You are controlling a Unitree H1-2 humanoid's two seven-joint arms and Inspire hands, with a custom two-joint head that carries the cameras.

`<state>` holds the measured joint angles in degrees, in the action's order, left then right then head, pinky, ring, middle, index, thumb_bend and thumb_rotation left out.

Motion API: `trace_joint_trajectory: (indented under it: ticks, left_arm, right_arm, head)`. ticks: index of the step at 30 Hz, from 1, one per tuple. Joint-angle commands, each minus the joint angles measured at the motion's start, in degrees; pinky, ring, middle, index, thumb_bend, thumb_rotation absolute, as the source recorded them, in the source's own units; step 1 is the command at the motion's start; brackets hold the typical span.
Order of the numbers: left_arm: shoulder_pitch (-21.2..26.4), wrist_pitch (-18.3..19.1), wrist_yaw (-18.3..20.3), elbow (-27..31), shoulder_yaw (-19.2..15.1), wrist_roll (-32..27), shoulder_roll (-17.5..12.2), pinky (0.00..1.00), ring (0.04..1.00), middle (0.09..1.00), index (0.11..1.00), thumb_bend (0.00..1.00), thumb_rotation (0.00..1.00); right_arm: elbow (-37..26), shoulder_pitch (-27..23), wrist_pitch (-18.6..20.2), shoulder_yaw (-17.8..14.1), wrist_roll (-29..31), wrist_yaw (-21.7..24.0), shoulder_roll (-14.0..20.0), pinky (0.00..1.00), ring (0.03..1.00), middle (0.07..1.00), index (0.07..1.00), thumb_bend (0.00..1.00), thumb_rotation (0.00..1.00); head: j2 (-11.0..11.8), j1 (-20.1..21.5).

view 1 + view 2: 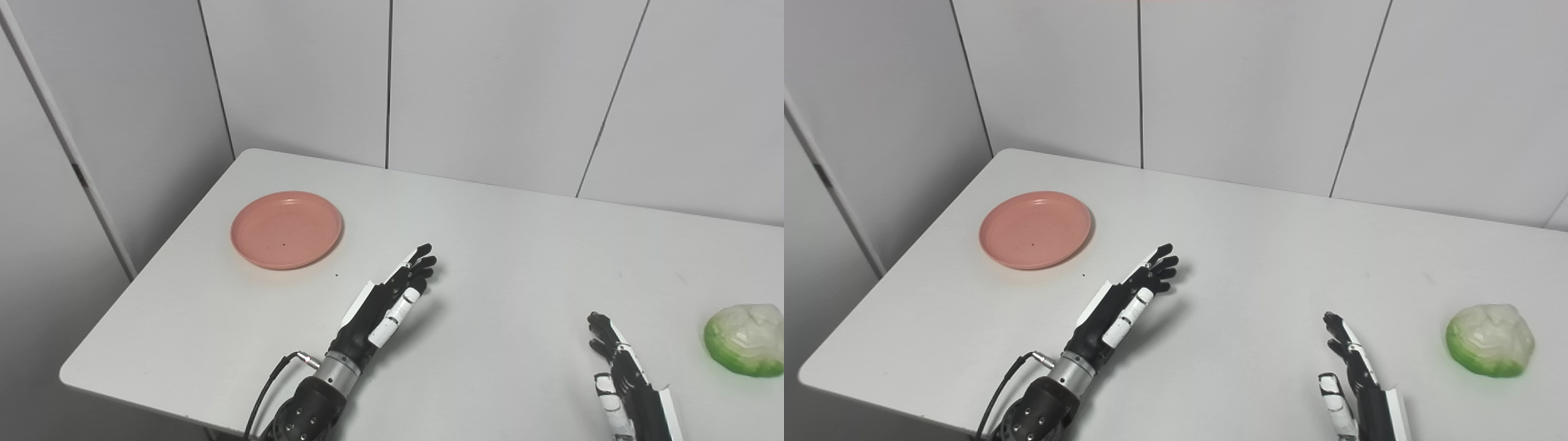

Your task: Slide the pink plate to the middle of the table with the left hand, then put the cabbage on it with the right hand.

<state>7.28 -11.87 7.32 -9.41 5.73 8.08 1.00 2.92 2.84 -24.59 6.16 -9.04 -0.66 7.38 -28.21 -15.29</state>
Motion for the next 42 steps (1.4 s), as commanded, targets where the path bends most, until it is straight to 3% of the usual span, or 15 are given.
trace_joint_trajectory:
  ticks: [1, 11, 17, 20, 25, 35, 42]
  left_arm:
    - [-4.3, -0.4, -1.1, -6.7, 1.2, -0.6, 1.5, 0.87, 0.909, 0.932, 0.930, 0.48, 1.00]
    - [-4.2, 1.6, -0.7, -5.5, 0.2, -1.8, 1.4, 0.88, 0.911, 0.932, 0.931, 0.49, 1.00]
    - [-3.9, 6.2, 0.0, -0.4, 0.5, -2.3, 1.1, 0.89, 0.919, 0.943, 0.943, 0.52, 1.00]
    - [-3.6, 8.0, 0.4, 2.7, 0.7, -2.7, 0.9, 0.89, 0.921, 0.942, 0.944, 0.49, 1.00]
    - [-1.4, 12.8, 1.2, 9.5, 0.6, -3.6, 0.1, 0.90, 0.931, 0.947, 0.944, 0.48, 1.00]
    - [4.6, 18.1, 1.5, 18.1, -1.1, -5.0, -2.4, 0.89, 0.919, 0.944, 0.940, 0.50, 1.00]
    - [8.9, 19.3, 2.0, 21.8, -3.5, -7.5, -5.1, 0.89, 0.923, 0.947, 0.940, 0.51, 1.00]
  right_arm:
    - [4.9, -2.9, 0.5, -2.1, 0.6, -0.1, 1.7, 0.88, 0.912, 0.906, 0.889, 0.26, 1.00]
    - [4.0, -3.0, 1.7, -2.2, 0.2, -0.2, 0.6, 0.88, 0.909, 0.902, 0.884, 0.27, 1.00]
    - [4.2, -3.4, 1.8, -2.4, -0.5, -0.6, 0.2, 0.87, 0.906, 0.901, 0.883, 0.25, 1.00]
    - [3.8, -3.4, 2.9, -2.4, -0.2, -0.3, -0.1, 0.89, 0.910, 0.902, 0.885, 0.25, 1.00]
    - [4.0, -3.7, 3.2, -2.3, 0.6, 0.2, -0.5, 0.90, 0.919, 0.910, 0.891, 0.25, 1.00]
    - [3.5, -3.8, 4.2, -2.4, -1.2, -0.2, -0.9, 0.88, 0.911, 0.903, 0.890, 0.25, 1.00]
    - [4.2, -4.1, 3.7, -2.6, 0.0, 0.3, -0.7, 0.88, 0.915, 0.907, 0.893, 0.25, 1.00]
  head:
    - [0.0, 0.1]
    - [-0.2, -0.1]
    - [-0.3, -1.0]
    - [-0.3, -1.1]
    - [-0.2, -1.6]
    - [0.1, -2.6]
    - [0.2, -3.7]
